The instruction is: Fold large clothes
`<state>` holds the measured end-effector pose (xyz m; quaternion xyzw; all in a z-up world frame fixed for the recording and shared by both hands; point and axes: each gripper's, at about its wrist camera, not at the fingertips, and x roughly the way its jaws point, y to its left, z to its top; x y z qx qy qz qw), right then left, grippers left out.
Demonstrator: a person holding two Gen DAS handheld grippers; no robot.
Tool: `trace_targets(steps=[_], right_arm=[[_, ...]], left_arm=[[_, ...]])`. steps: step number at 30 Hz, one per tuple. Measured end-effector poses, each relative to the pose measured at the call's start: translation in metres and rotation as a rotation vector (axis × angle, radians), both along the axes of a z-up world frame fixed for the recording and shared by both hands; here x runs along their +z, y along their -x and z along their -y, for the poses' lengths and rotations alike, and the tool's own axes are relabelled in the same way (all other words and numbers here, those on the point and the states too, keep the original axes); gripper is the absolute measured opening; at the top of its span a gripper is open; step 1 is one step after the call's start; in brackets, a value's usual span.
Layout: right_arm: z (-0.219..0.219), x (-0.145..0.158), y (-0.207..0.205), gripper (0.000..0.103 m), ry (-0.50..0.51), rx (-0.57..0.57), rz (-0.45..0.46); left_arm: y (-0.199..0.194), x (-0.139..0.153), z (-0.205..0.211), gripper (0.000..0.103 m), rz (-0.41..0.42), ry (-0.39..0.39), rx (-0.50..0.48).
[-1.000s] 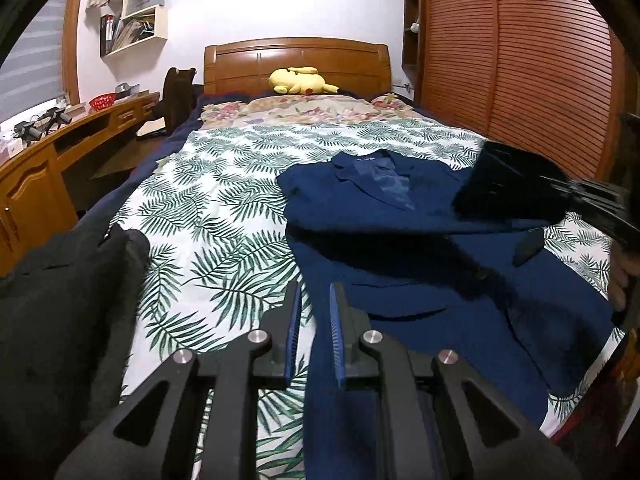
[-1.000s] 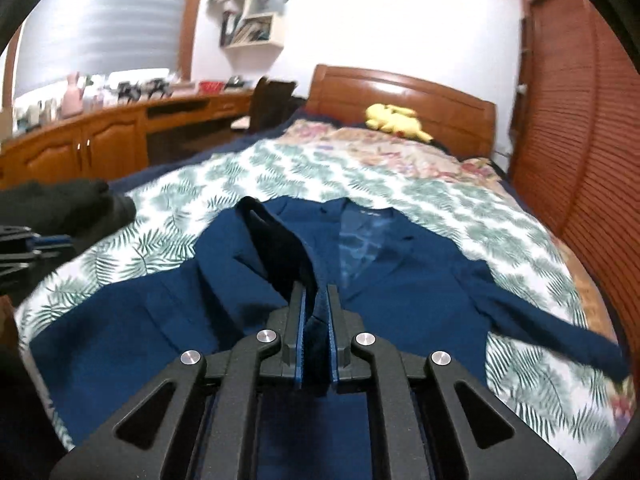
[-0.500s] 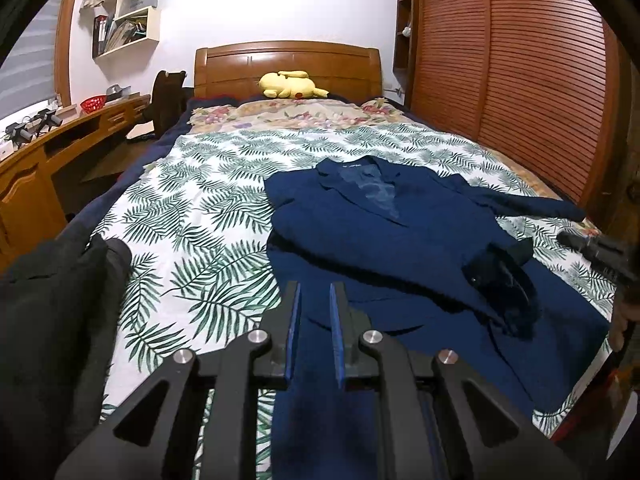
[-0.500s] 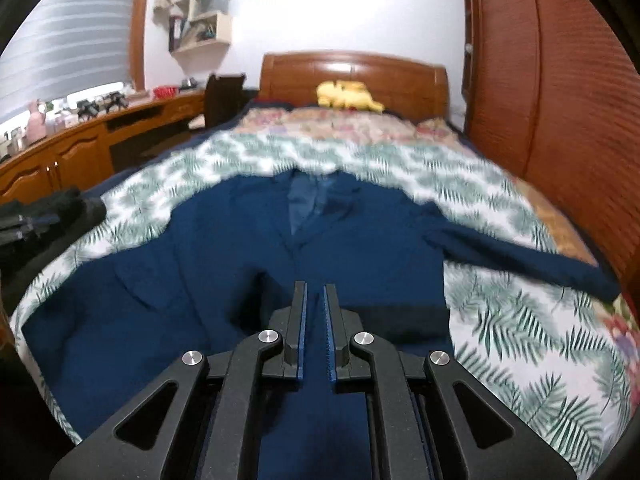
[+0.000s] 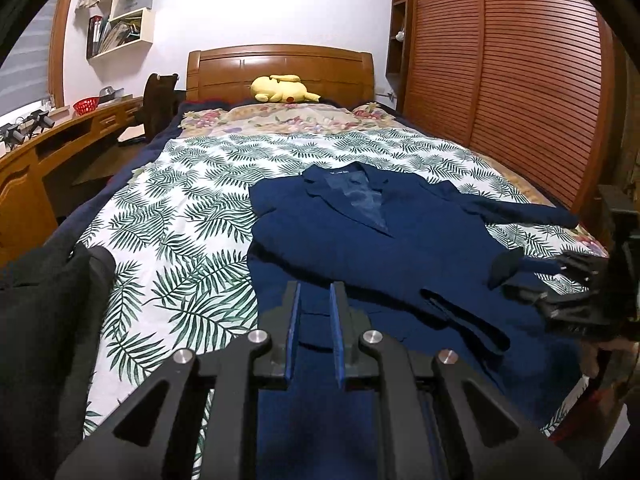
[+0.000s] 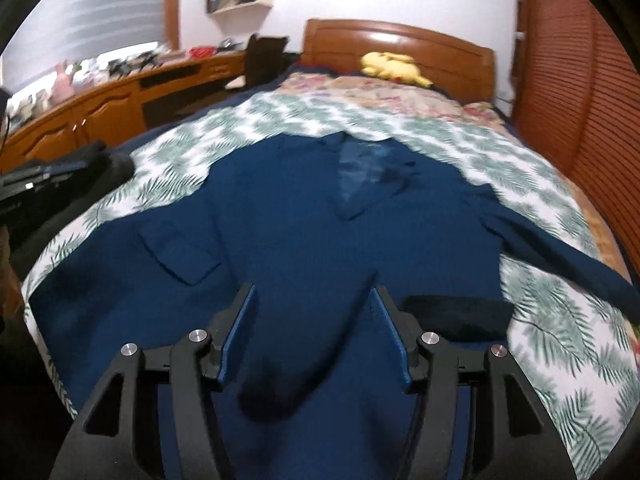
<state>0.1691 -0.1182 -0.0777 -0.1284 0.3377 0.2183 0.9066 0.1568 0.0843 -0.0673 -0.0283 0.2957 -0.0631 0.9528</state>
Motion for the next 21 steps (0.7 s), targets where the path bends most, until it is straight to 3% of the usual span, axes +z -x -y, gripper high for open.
trace_targets(steps=[7, 12, 15, 21], right_arm=[[-0.041, -0.024, -0.034, 0.058, 0.017, 0.067, -0.115], [-0.055, -0.050, -0.055, 0.043, 0.136, 0.043, -0.173], [-0.046, -0.057, -0.061, 0.014, 0.120, 0.047, -0.217], [-0.011, -0.032, -0.048, 0.009, 0.024, -0.001, -0.134]], left_arm=[[-0.004, 0.001, 0.003, 0.011, -0.001, 0.001, -0.002], [-0.006, 0.001, 0.012, 0.011, 0.004, 0.001, -0.014], [-0.007, 0.000, 0.018, 0.011, 0.003, -0.011, -0.028], [-0.009, 0.001, 0.029, 0.011, 0.007, -0.014, -0.054]])
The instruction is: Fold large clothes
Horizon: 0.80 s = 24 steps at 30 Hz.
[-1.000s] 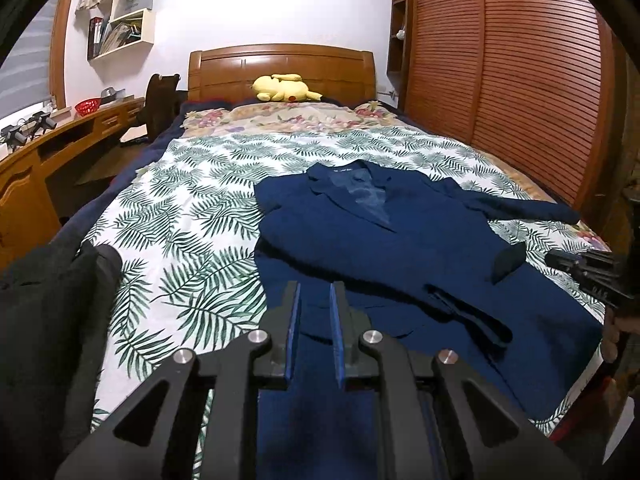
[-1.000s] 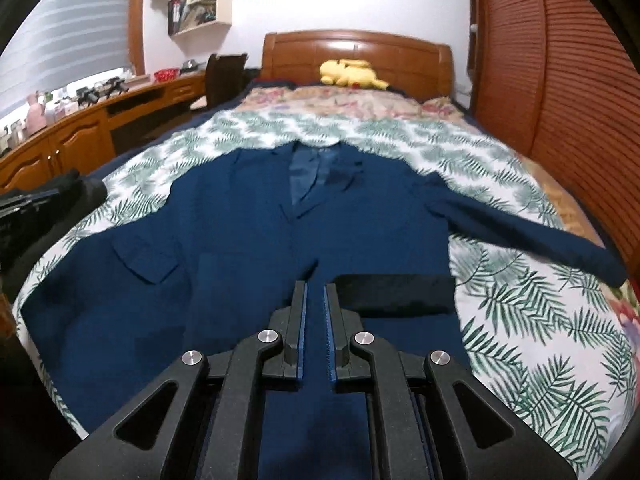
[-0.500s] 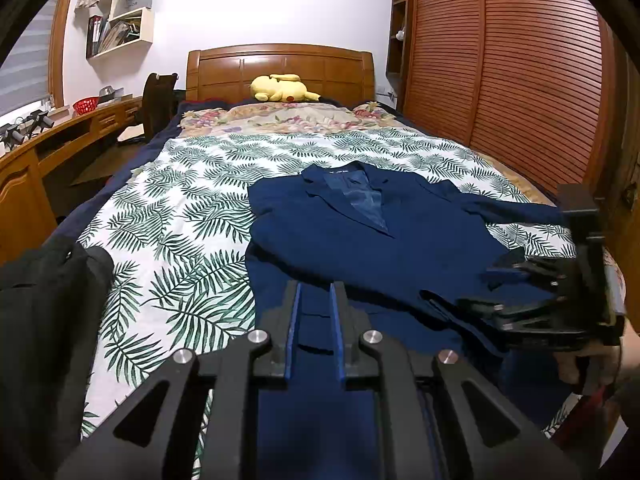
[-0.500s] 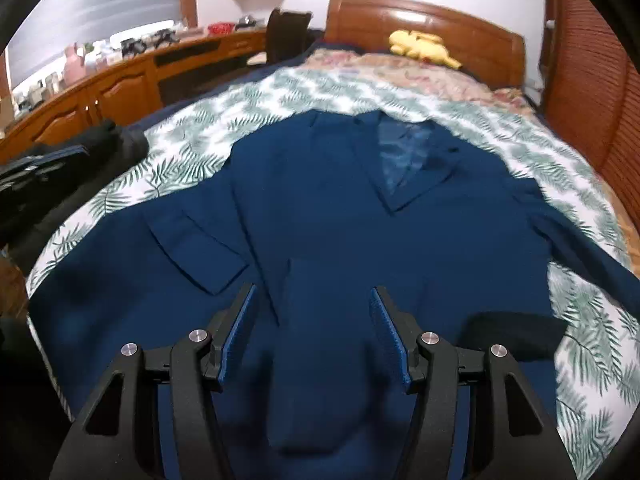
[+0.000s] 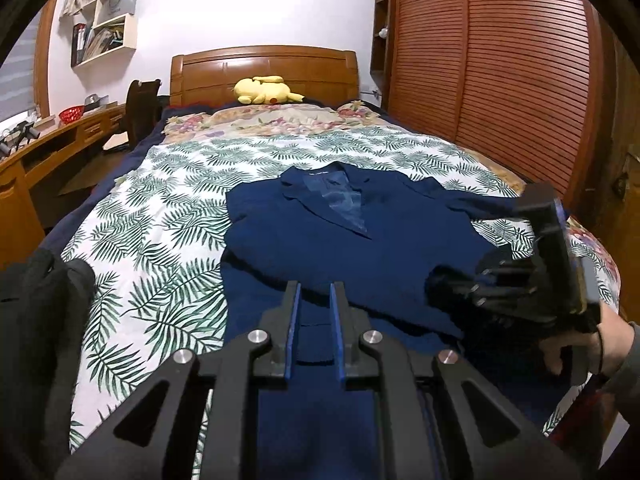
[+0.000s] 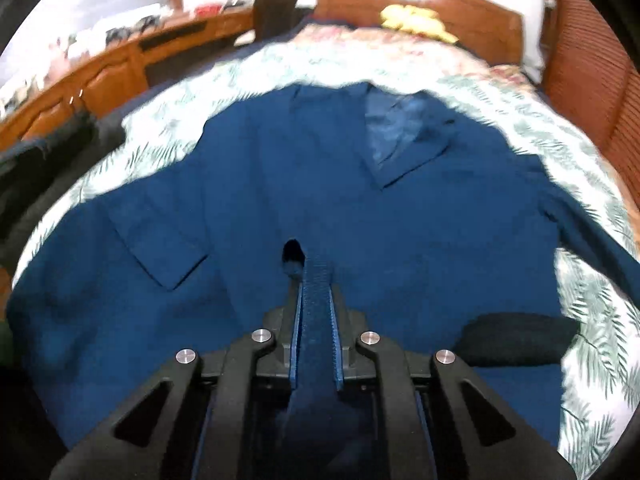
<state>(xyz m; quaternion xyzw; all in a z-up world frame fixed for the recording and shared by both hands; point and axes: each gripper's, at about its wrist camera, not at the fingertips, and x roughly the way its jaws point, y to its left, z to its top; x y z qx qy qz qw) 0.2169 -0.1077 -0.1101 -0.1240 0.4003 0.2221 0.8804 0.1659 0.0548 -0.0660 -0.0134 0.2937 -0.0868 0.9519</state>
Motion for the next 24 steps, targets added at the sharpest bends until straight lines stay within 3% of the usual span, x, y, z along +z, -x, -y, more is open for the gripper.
trace_targets(steps=[3, 10, 18, 24], right_arm=[[0.025, 0.013, 0.008, 0.009, -0.012, -0.058, 0.042], [0.067, 0.014, 0.011, 0.010, 0.039, -0.145, 0.023], [0.103, 0.020, 0.017, 0.034, 0.059, -0.238, 0.052], [0.108, 0.024, 0.020, 0.038, 0.029, -0.214, 0.054]], left_arm=[[-0.001, 0.000, 0.005, 0.011, -0.003, 0.001, -0.015], [-0.002, 0.002, 0.009, 0.011, 0.006, 0.015, -0.016], [-0.008, 0.000, 0.016, 0.011, -0.007, 0.025, -0.028], [-0.015, -0.002, 0.027, 0.011, -0.017, 0.034, -0.035]])
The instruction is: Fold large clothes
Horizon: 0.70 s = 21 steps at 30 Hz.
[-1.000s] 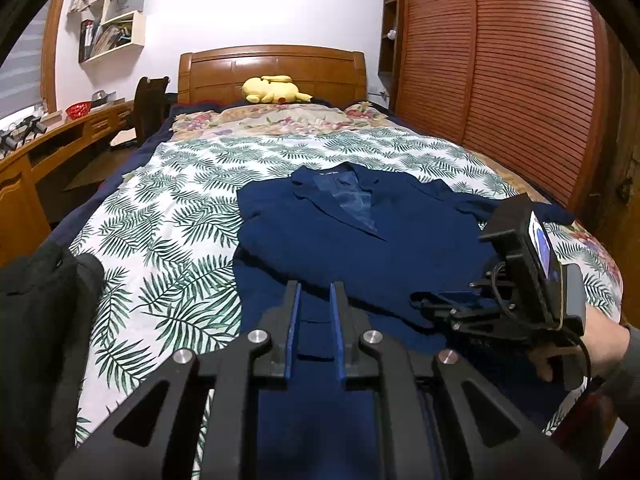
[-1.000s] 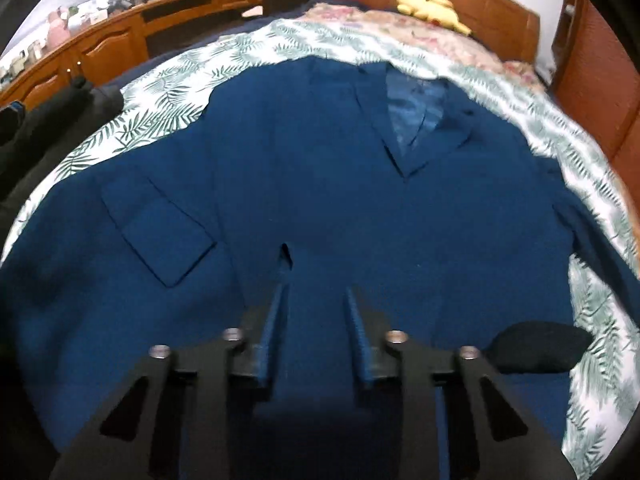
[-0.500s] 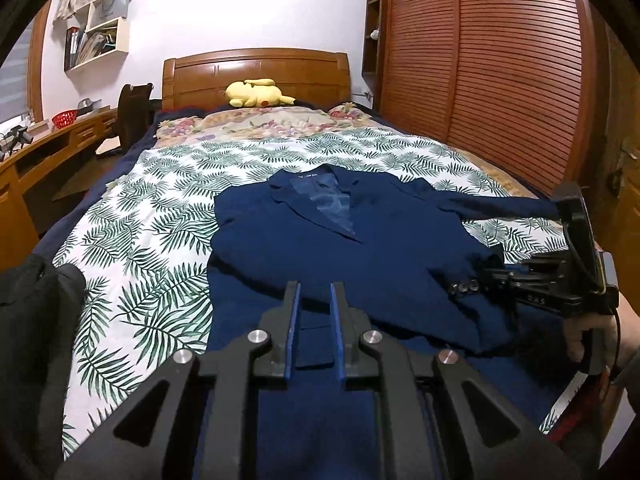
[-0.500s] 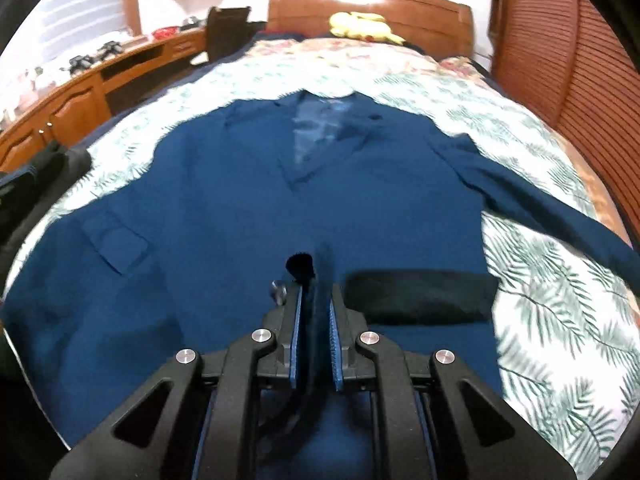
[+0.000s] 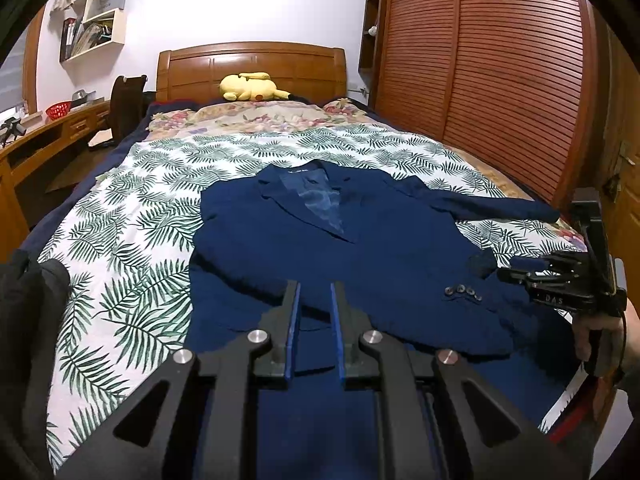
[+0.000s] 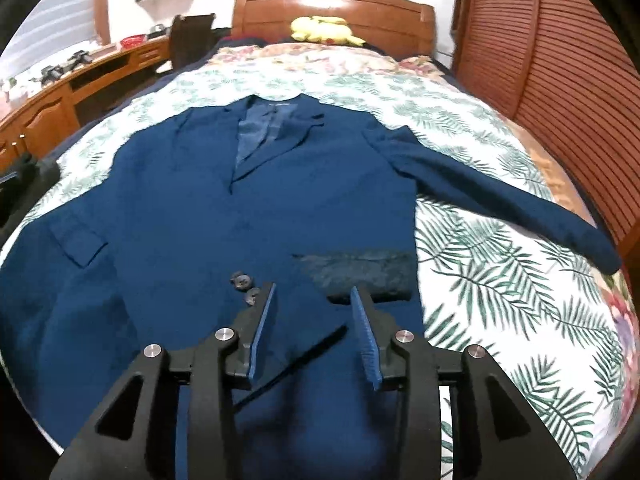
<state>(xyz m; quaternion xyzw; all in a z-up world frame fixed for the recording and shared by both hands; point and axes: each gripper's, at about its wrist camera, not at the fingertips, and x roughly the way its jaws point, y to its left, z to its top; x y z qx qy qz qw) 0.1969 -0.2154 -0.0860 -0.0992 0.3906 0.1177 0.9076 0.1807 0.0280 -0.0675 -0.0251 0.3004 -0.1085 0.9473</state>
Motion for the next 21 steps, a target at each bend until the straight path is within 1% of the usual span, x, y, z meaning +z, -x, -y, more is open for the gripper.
trace_targets(steps=[7, 10, 13, 14, 18, 21], right_arm=[[-0.017, -0.014, -0.008, 0.038, -0.001, 0.074, -0.026], [-0.019, -0.027, -0.016, 0.038, 0.003, 0.096, -0.082], [-0.017, -0.047, -0.025, 0.038, 0.057, 0.085, -0.151], [-0.014, -0.051, -0.026, 0.038, 0.058, 0.087, -0.163], [-0.001, -0.050, -0.021, 0.039, 0.020, 0.112, -0.159], [0.007, -0.049, -0.013, 0.041, 0.041, 0.109, -0.136]], left_arm=[[-0.010, -0.004, 0.017, 0.011, -0.016, 0.015, -0.032], [-0.012, -0.007, 0.029, 0.011, -0.016, -0.004, -0.044], [-0.013, -0.010, 0.037, 0.012, -0.015, -0.027, -0.053], [-0.014, -0.011, 0.039, 0.012, -0.017, -0.027, -0.058], [-0.015, -0.019, 0.051, 0.012, -0.042, -0.010, -0.108], [-0.017, -0.024, 0.060, 0.015, -0.057, -0.005, -0.131]])
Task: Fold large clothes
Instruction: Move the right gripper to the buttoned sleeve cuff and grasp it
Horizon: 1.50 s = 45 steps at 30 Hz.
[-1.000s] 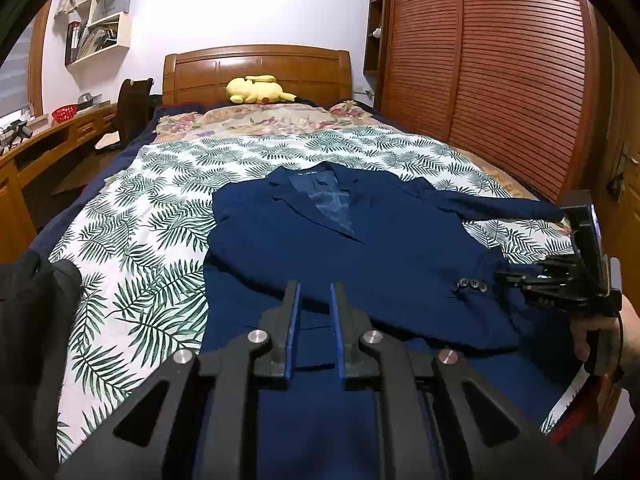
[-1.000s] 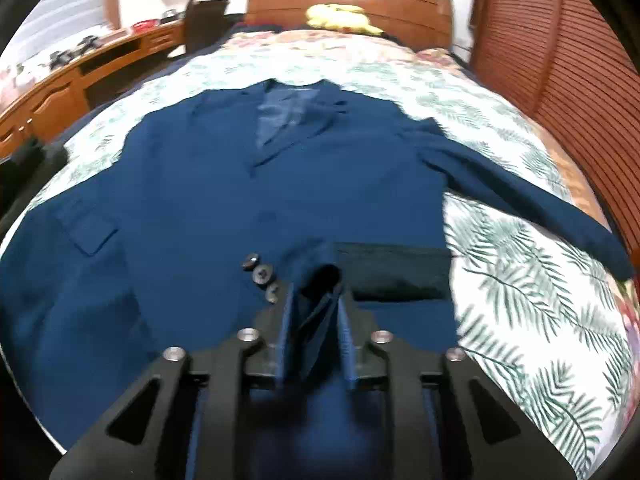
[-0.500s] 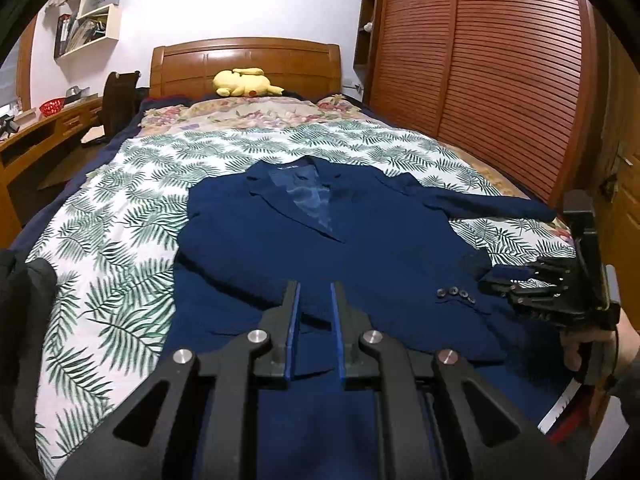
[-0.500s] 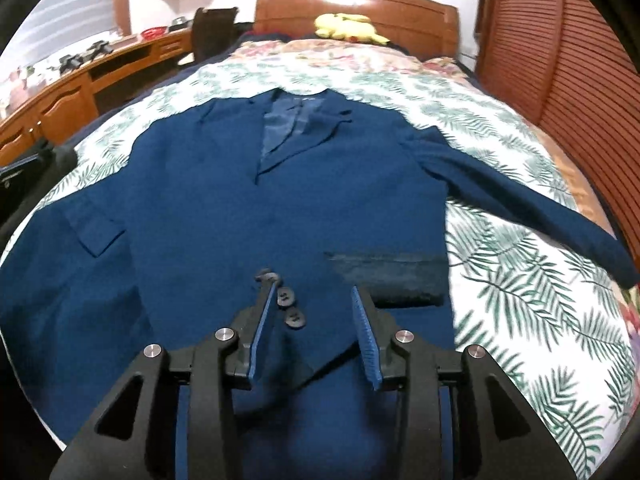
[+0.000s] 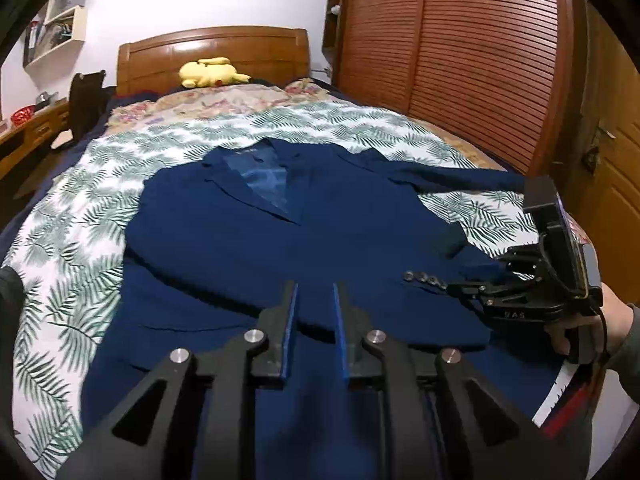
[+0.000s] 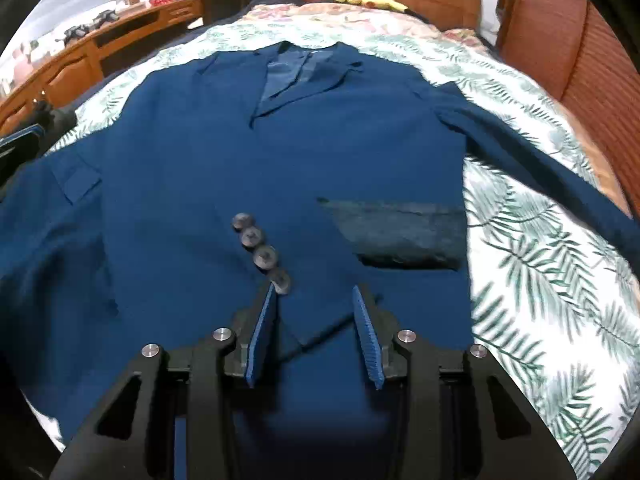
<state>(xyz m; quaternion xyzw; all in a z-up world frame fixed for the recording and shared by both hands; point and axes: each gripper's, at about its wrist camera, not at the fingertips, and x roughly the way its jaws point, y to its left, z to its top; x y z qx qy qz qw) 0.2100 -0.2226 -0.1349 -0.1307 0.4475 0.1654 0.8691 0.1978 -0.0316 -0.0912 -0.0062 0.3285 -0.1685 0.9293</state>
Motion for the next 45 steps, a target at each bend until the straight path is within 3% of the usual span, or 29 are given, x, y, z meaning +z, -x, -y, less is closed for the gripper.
trace_targets(steps=[4, 12, 21, 27, 30, 35, 45], right_arm=[[0.020, 0.009, 0.011, 0.044, -0.022, -0.007, 0.015], [0.091, 0.042, 0.015, 0.061, -0.033, -0.100, 0.128], [0.189, 0.047, -0.033, 0.062, 0.086, -0.265, 0.158], [0.268, 0.055, -0.066, 0.063, 0.011, -0.488, 0.162], [0.296, 0.061, -0.084, 0.063, 0.026, -0.557, 0.172], [0.334, 0.072, -0.115, 0.063, 0.056, -0.639, 0.176], [0.392, 0.078, -0.149, 0.063, 0.000, -0.753, 0.127]], left_arm=[[-0.003, -0.007, 0.013, 0.017, -0.019, -0.019, -0.010], [-0.004, -0.017, 0.036, 0.018, -0.026, -0.072, -0.029], [-0.018, -0.034, 0.056, 0.018, -0.070, -0.127, -0.060], [-0.024, -0.040, 0.057, 0.018, -0.102, -0.132, -0.060], [-0.027, -0.046, 0.061, 0.018, -0.117, -0.151, -0.062], [-0.033, -0.054, 0.064, 0.018, -0.148, -0.161, -0.070], [-0.038, -0.057, 0.065, 0.018, -0.163, -0.159, -0.077]])
